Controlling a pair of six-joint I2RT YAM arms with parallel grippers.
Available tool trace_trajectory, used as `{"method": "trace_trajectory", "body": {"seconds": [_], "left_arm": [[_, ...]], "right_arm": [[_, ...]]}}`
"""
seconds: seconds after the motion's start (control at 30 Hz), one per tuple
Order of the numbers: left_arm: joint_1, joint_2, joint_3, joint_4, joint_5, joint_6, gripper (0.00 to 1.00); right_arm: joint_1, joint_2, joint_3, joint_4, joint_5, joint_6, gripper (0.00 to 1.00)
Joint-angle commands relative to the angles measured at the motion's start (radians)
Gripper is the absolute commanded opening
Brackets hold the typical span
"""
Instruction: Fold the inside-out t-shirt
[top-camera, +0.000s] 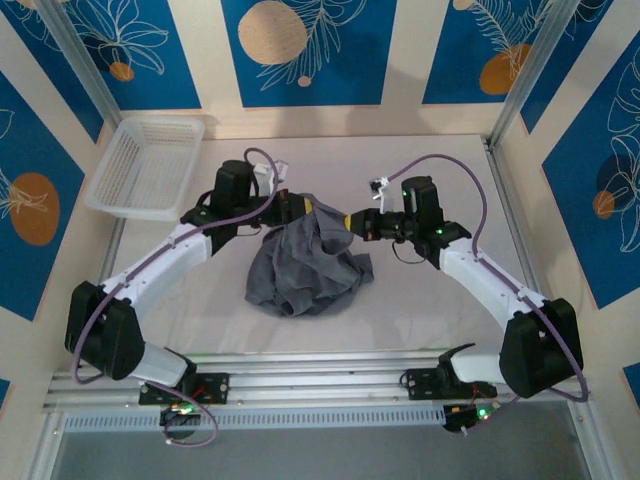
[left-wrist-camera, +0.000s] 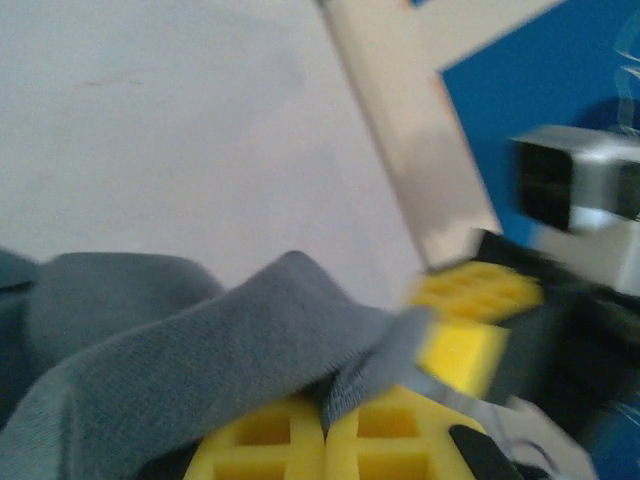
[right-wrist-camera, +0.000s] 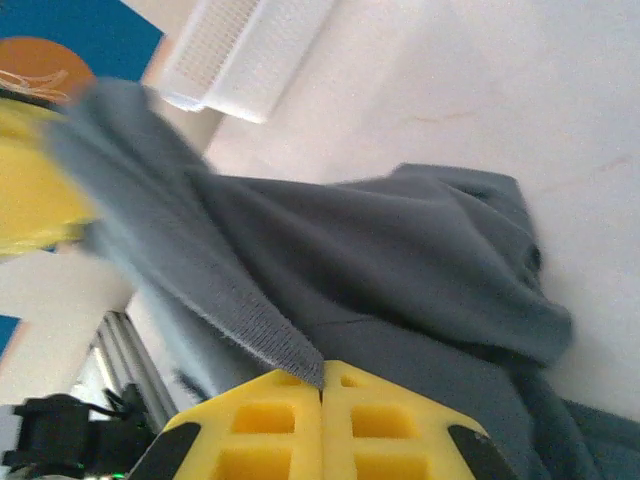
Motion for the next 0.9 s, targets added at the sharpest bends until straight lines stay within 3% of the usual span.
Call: {"method": "trace_trajectory", "body": {"seconds": [0.0, 0.07, 0.17, 0.37, 0.47, 0.53, 0.67, 0.8, 0.87], "left_arm": [[0.006, 0.023, 0.132, -0.106, 0.243, 0.025, 0.0], [0.002, 0.027, 0.171, -0.198, 0.224, 0.082, 0.0], [0.003, 0.026, 0.165, -0.177, 0.216, 0.072, 0.0], [0.001, 0.04, 0.168, -0.191, 0.138, 0.073, 0.0], [0.001, 0.047, 0.16, -0.126, 0.182, 0.041, 0.0], [-0.002, 0.048, 0.161, -0.118, 0.188, 0.037, 0.0], [0.014, 0.043, 0.191, -0.27, 0.085, 0.117, 0.0], [0.08, 0.055, 0.179, -0.446, -0.144, 0.104, 0.0], [0.092, 0.063, 0.121, -0.389, -0.19, 0.129, 0.04]], "right_arm": [[0.008, -0.02, 0.002, -0.075, 0.046, -0.121, 0.16], [0.023, -0.049, -0.017, 0.009, -0.02, -0.163, 0.32], [0.035, -0.077, -0.08, 0.212, -0.122, -0.134, 0.51], [0.035, -0.021, -0.099, 0.455, -0.294, 0.105, 0.63], [0.04, -0.005, -0.112, 0.526, -0.31, 0.167, 0.69], [0.044, 0.012, -0.101, 0.508, -0.305, 0.169, 0.55], [0.043, 0.009, -0.069, 0.437, -0.286, 0.146, 0.0], [0.042, -0.047, -0.04, 0.328, -0.227, 0.133, 0.0], [0.038, -0.061, -0.007, 0.256, -0.219, 0.147, 0.0]]}}
